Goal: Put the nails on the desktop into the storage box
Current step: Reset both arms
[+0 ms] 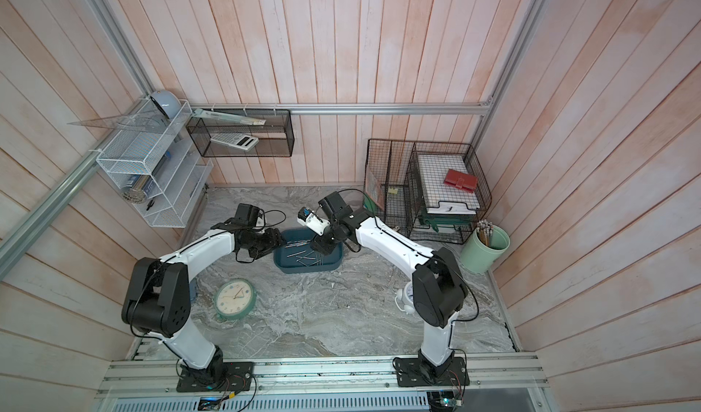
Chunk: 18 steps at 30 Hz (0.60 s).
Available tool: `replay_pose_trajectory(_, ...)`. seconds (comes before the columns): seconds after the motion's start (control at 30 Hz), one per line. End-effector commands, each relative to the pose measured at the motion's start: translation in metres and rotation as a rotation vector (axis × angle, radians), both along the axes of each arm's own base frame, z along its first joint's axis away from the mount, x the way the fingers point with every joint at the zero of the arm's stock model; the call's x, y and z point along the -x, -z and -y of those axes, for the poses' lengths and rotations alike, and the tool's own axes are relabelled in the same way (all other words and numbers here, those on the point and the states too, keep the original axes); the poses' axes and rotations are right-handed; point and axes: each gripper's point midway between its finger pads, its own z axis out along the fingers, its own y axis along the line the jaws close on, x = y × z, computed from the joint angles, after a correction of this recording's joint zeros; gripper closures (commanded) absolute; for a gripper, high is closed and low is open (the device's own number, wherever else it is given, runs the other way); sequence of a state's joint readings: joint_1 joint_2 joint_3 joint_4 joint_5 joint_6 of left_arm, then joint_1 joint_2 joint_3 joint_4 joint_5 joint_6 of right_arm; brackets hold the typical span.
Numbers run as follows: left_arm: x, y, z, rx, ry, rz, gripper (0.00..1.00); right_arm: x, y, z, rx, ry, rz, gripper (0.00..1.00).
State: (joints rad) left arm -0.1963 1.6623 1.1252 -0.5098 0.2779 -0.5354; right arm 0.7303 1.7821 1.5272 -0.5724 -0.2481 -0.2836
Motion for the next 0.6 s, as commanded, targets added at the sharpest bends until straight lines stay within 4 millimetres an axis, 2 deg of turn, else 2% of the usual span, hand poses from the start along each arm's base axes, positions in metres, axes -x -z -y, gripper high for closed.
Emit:
replay_pose_trajectory(0.0, -0.006, -0.031, -0.024, -0.095, -0.076, 0.097, 0.26, -0.015, -0.042, 0.017, -0.08, 0.134, 0.135, 0.47)
replay_pose_trajectory(0.1, -0.006, -0.06, -0.046, -0.171, -0.166, 0.198, 0.25, -0.035, -0.068, 0.056, -0.104, 0.363, 0.324, 0.39)
replay_pose_trajectory(0.13, -0.006, -0.074, -0.054, -0.185, -0.205, 0.258, 0.24, -0.04, -0.076, 0.074, -0.097, 0.444, 0.386, 0.34)
replay_pose_trajectory(0.23, 0.001, -0.117, -0.071, -0.192, -0.296, 0.457, 0.19, -0.044, -0.095, 0.125, -0.064, 0.644, 0.519, 0.29)
replay_pose_trajectory(0.27, 0.003, -0.13, -0.078, -0.202, -0.325, 0.514, 0.15, -0.042, -0.101, 0.137, -0.069, 0.681, 0.551, 0.28)
replay_pose_trajectory(0.33, 0.009, -0.156, -0.096, -0.25, -0.398, 0.623, 0.0, -0.036, -0.112, 0.163, -0.103, 0.751, 0.62, 0.23)
replay_pose_trajectory(0.4, 0.015, -0.171, -0.111, -0.298, -0.459, 0.688, 0.0, -0.03, -0.114, 0.187, -0.132, 0.808, 0.665, 0.17)
replay_pose_trajectory(0.47, 0.021, -0.18, -0.125, -0.352, -0.517, 0.733, 0.0, -0.03, -0.105, 0.217, -0.128, 0.902, 0.697, 0.05)
replay_pose_trajectory(0.57, 0.03, -0.184, -0.142, -0.43, -0.576, 0.811, 0.0, -0.026, -0.092, 0.261, -0.107, 1.057, 0.726, 0.02)
